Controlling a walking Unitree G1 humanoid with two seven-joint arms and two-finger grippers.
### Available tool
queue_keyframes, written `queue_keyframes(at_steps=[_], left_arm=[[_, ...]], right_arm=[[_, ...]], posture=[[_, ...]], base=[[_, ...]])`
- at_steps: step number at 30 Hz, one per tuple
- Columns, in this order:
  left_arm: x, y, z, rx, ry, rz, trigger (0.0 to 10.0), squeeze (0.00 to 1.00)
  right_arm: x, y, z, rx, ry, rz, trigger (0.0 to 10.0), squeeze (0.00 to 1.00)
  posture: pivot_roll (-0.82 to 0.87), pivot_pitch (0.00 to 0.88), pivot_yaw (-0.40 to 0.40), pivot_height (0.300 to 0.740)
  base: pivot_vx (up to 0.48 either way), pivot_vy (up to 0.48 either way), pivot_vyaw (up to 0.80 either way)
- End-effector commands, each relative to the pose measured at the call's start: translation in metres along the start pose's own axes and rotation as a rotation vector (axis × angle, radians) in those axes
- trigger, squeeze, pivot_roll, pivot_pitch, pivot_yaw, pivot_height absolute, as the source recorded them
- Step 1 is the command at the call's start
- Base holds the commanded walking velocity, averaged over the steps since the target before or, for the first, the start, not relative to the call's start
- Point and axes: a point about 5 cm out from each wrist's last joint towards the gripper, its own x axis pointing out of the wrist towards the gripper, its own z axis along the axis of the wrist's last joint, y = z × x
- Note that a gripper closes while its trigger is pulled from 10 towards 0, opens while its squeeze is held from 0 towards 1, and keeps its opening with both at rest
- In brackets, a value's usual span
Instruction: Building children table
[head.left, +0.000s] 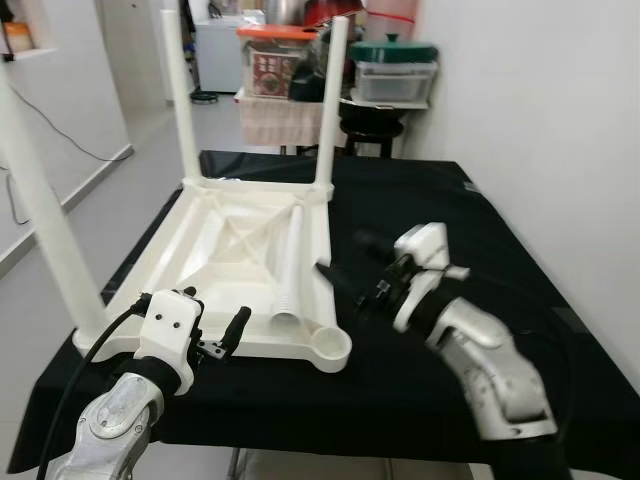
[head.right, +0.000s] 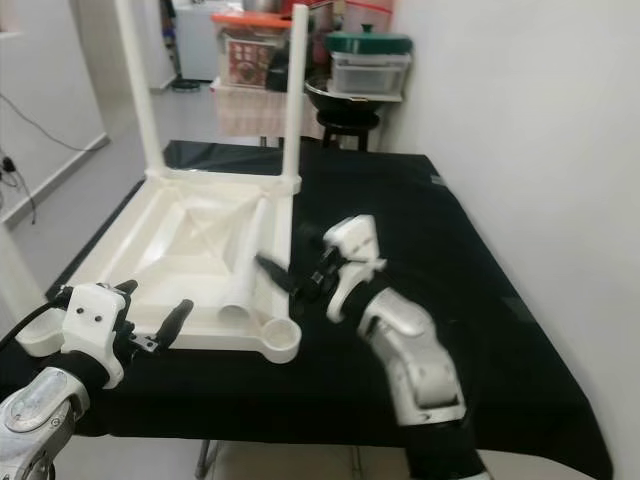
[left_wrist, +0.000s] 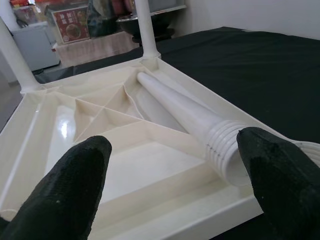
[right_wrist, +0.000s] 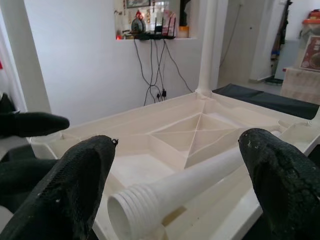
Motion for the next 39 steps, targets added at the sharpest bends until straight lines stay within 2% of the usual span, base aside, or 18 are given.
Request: queue_keyframes(at_steps=[1, 3, 5, 11, 12, 13, 17, 20, 25, 32, 39], left_arm=[[-0.006, -0.001, -0.006, -0.023, 0.031, -0.018, 10.0, 0.0], [-0.016, -0.009, -0.011, -0.065, 0.059, -0.056, 10.0, 0.0], [-0.025, -0.018, -0.016, -0.102, 0.084, -0.079, 10.0, 0.0], [-0.032, -0.025, -0.019, -0.109, 0.094, -0.072, 10.0, 0.0], [-0.03, -0.021, -0.016, -0.099, 0.077, -0.024, 10.0, 0.0], [-0.03, -0.021, -0.016, -0.099, 0.077, -0.024, 10.0, 0.0], [-0.026, -0.012, -0.013, -0.072, 0.058, 0.033, 10.0, 0.0], [-0.023, -0.008, -0.012, -0.081, 0.067, 0.062, 10.0, 0.0], [-0.022, -0.006, -0.011, -0.048, 0.078, 0.066, 10.0, 0.0], [-0.023, -0.007, -0.012, -0.048, 0.084, 0.078, 10.0, 0.0], [-0.022, -0.007, -0.009, -0.028, 0.063, 0.065, 10.0, 0.0]], right_arm=[[-0.002, 0.012, -0.005, -0.104, 0.054, 0.088, 10.0, 0.0], [-0.007, 0.03, -0.024, -0.238, 0.184, 0.237, 10.0, 0.0], [-0.009, 0.034, -0.032, -0.299, 0.245, 0.277, 10.0, 0.0], [-0.007, 0.025, -0.037, -0.331, 0.275, 0.214, 10.0, 0.0], [-0.004, 0.012, -0.037, -0.346, 0.287, 0.107, 10.0, 0.0], [-0.004, 0.012, -0.037, -0.346, 0.287, 0.107, 10.0, 0.0], [-0.002, -0.007, -0.031, -0.311, 0.265, -0.053, 10.0, 0.0], [-0.003, -0.015, -0.029, -0.289, 0.239, -0.119, 10.0, 0.0], [-0.004, -0.015, -0.029, -0.3, 0.231, -0.131, 10.0, 0.0], [0.0, -0.015, -0.029, -0.296, 0.216, -0.144, 10.0, 0.0], [0.001, -0.014, -0.029, -0.295, 0.207, -0.151, 10.0, 0.0]], posture=[[0.07, 0.0, -0.023, 0.74], [0.07, 0.0, -0.021, 0.74], [0.07, 0.0, -0.024, 0.74], [0.07, 0.0, -0.041, 0.74], [0.07, 0.0, -0.045, 0.74], [0.07, 0.0, -0.045, 0.74], [0.06, 0.0, -0.042, 0.74], [0.06, 0.0, -0.041, 0.74], [0.06, 0.0, -0.039, 0.74], [0.06, 0.0, -0.04, 0.74], [0.06, 0.0, -0.039, 0.74]], base=[[0.0, 0.0, 0.0], [0.0, 0.0, 0.0], [0.0, 0.0, 0.0], [0.0, 0.0, 0.0], [0.0, 0.0, 0.0], [0.0, 0.0, 0.0], [0.0, 0.0, 0.0], [0.0, 0.114, 0.0], [0.0, 0.452, 0.0], [0.0, 0.48, 0.0], [0.0, 0.0, 0.0]])
